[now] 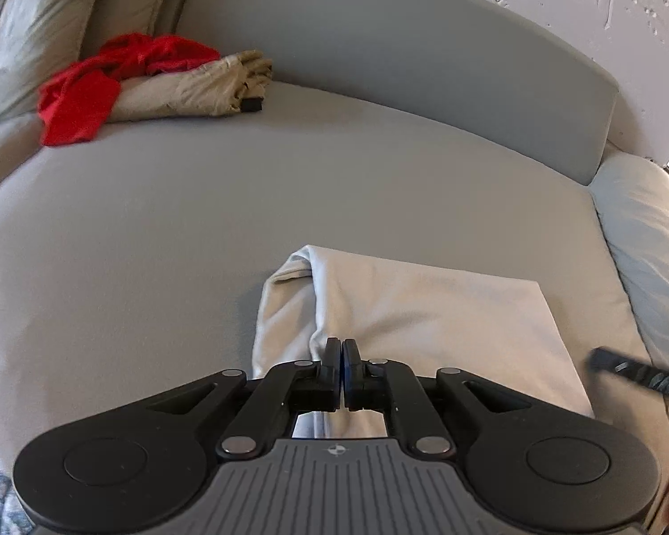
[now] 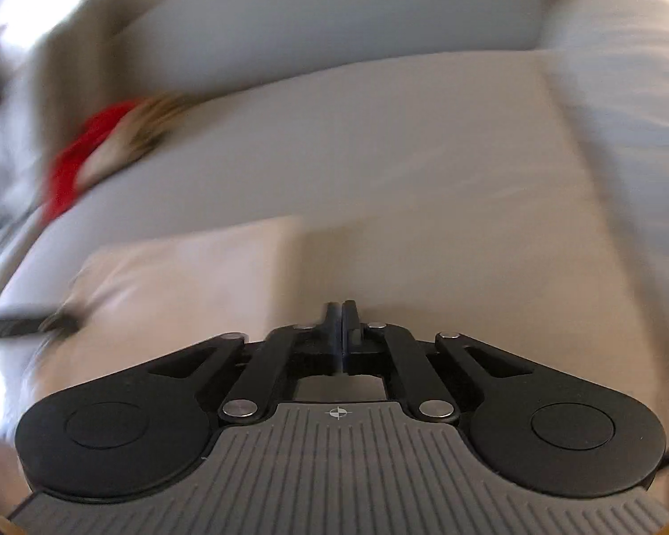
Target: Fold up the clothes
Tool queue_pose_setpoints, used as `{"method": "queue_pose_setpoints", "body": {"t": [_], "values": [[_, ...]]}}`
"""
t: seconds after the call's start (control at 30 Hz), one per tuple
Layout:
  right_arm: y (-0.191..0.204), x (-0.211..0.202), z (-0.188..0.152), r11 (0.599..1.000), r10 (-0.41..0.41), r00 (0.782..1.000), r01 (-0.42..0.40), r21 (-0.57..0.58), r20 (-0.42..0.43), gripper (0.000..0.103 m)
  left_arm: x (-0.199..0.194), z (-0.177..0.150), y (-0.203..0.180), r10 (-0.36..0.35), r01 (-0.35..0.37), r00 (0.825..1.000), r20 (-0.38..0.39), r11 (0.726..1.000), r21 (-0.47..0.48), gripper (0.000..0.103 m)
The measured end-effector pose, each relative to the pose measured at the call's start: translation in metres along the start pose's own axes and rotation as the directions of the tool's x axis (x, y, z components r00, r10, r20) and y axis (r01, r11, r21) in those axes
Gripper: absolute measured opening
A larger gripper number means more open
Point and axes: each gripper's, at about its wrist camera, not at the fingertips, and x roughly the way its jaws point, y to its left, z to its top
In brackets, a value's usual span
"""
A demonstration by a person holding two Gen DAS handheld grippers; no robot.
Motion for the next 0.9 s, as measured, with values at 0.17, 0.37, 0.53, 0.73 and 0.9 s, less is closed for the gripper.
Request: {"method": "queue_pose_setpoints", "body": {"t": [0.17, 0.37, 0.53, 0.73, 0.9], "values": [[0.017, -0.044, -0.006, 0.987, 0.146, 0.989, -0.146, -0.061, 0.003, 0.009, -0.046, -0.02, -0.008, -0.03, 0.03, 0.999, 0.036, 1.0, 0.002, 0.004], [0.057, -0.074, -0.033, 0.96, 0.207, 0.975, -0.218, -0.174, -0.082, 0.033, -0.074, -0.063, -0.045, -0.078, 0.077, 0.997, 0.003, 0.99, 0.115, 0.005], [0.076, -0.085, -0.062, 0.914, 0.092, 0.982, -0.149, -0.377, -0.164, 0.043, -0.067, -0.096, -0.049, -0.055, 0.07, 0.994, -0.093, 0.984, 0.165, 0.006], [0.04, -0.11, -0.091, 0.93, 0.028, 0.959, -0.129, -0.345, -0.283, 0.047, -0.071, -0.116, -0.025, 0.03, -0.002, 0.975, -0.22, 0.992, 0.127, 0.006], [0.004, -0.137, -0.108, 0.976, 0.069, 0.946, -0.13, -0.176, -0.316, 0.049, -0.096, -0.121, -0.017, 0.014, -0.002, 0.985, -0.171, 0.997, 0.072, 0.013]]}}
